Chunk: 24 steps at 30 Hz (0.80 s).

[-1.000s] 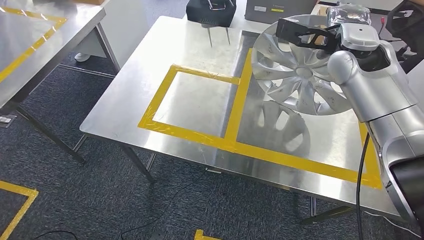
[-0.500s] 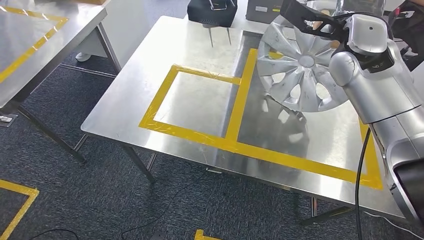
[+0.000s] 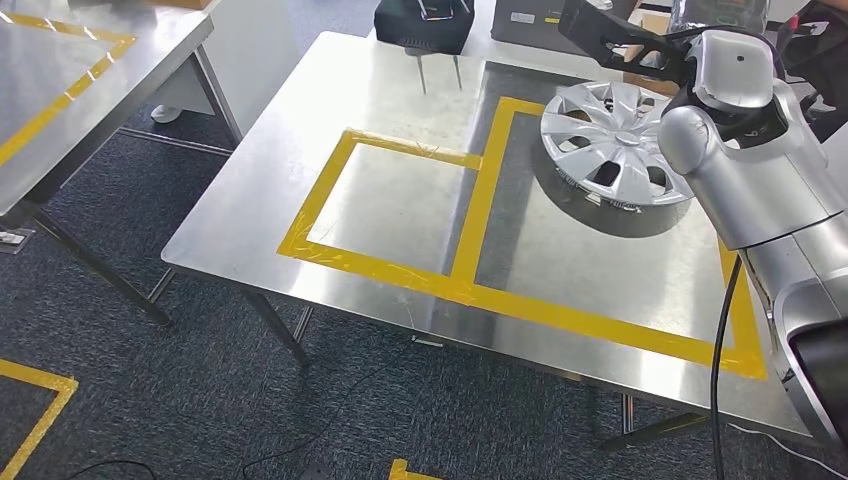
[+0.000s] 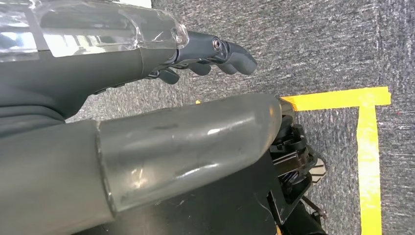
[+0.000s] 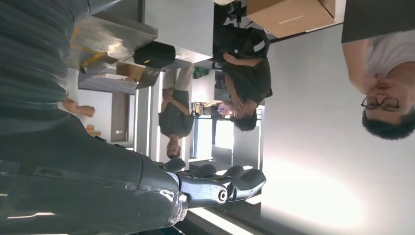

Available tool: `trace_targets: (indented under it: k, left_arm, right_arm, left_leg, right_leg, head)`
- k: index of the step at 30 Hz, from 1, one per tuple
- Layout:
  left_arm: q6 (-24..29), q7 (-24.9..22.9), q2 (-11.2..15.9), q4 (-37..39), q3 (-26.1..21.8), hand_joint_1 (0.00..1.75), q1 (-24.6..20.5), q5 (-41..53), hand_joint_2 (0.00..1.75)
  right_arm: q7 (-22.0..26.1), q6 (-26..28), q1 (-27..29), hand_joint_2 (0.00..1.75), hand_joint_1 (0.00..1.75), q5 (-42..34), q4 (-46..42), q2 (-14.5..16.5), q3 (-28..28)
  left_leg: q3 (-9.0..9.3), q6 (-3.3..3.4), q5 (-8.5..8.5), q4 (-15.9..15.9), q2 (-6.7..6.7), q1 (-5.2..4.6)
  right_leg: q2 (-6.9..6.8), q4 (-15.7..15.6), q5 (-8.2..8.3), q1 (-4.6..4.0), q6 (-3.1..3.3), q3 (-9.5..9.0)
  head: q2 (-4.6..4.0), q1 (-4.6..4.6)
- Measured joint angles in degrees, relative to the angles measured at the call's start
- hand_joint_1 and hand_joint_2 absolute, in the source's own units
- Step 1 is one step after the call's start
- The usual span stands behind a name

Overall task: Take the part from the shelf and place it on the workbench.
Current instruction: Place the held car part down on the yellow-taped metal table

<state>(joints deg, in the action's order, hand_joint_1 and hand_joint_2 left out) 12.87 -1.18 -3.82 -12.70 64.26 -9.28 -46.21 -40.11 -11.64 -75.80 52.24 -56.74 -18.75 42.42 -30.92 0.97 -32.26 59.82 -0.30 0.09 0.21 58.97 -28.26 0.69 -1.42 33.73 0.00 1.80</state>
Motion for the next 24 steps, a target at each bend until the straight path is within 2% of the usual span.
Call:
trace_targets:
  k: [5, 8, 10, 13, 17, 21, 24]
  left_arm:
    - [0.0, 0.0, 0.0, 0.0, 0.0, 0.0, 0.0, 0.0, 0.0]
    - [0.0, 0.2, 0.0, 0.0, 0.0, 0.0, 0.0, 0.0, 0.0]
    - [0.1, 0.4, 0.0, 0.0, 0.0, 0.0, 0.0, -0.1, 0.0]
    - [0.4, 0.7, 0.0, 0.0, 0.0, 0.0, 0.0, -0.5, 0.0]
    - [1.0, 1.4, 0.1, 0.0, 0.0, 0.0, 0.3, -1.1, 0.0]
    - [1.7, 2.3, 0.3, 0.0, 0.0, 0.0, 0.8, -2.2, 0.0]
    - [2.1, 3.4, 0.5, 0.0, -0.1, 0.0, 1.4, -3.2, 0.0]
  right_arm:
    - [0.0, 0.2, 0.1, 1.75, 0.0, -0.3, -0.4, -0.2, 0.0]
    - [0.0, 2.7, 0.4, 1.75, 0.0, -3.6, -1.0, -0.5, 0.0]
    - [0.6, 7.9, 0.8, 1.75, 0.0, -9.0, -2.1, -0.7, 0.0]
    - [2.9, 18.5, 2.3, 1.75, 0.0, -18.4, -5.3, -1.2, -0.2]
    - [8.7, 32.4, 7.1, 1.75, 0.0, -28.3, -12.3, -1.9, -1.7]
    - [15.2, 42.8, 16.2, 1.75, 0.0, -34.1, -23.6, -2.8, -4.7]
    - [22.4, 47.1, 26.1, 1.75, 0.0, -39.0, -33.4, -3.0, -7.1]
  left_leg:
    - [0.0, 0.0, 0.0, 0.0, -0.05, 0.0]
    - [0.0, 0.0, 0.0, 0.0, -0.07, 0.0]
    - [0.0, 0.0, 0.0, 0.0, -0.08, 0.0]
    - [0.01, 0.0, 0.0, 0.0, -0.11, 0.0]
    - [0.05, 0.0, 0.0, 0.0, -0.27, 0.01]
    - [0.16, 0.0, 0.0, 0.0, -0.52, 0.1]
    - [0.22, -0.01, -0.02, 0.0, -0.67, 0.22]
  right_leg:
    - [-0.03, 0.0, 0.0, 0.0, 0.0, -0.01]
    - [-0.04, 0.0, 0.0, 0.0, 0.0, -0.01]
    - [-0.05, 0.0, 0.0, 0.0, 0.0, -0.01]
    - [-0.05, 0.0, 0.0, -0.01, 0.0, -0.02]
    - [-0.14, 0.0, -0.03, -0.02, 0.02, -0.08]
    - [-0.34, -0.1, -0.08, -0.11, 0.05, -0.3]
    - [-0.51, -0.2, -0.15, -0.2, 0.09, -0.51]
  head:
    - [0.0, 0.02]
    - [0.0, 0.02]
    - [0.0, 0.02]
    - [0.0, -0.02]
    - [0.0, -0.03]
    - [0.0, -0.1]
    - [0.0, -0.01]
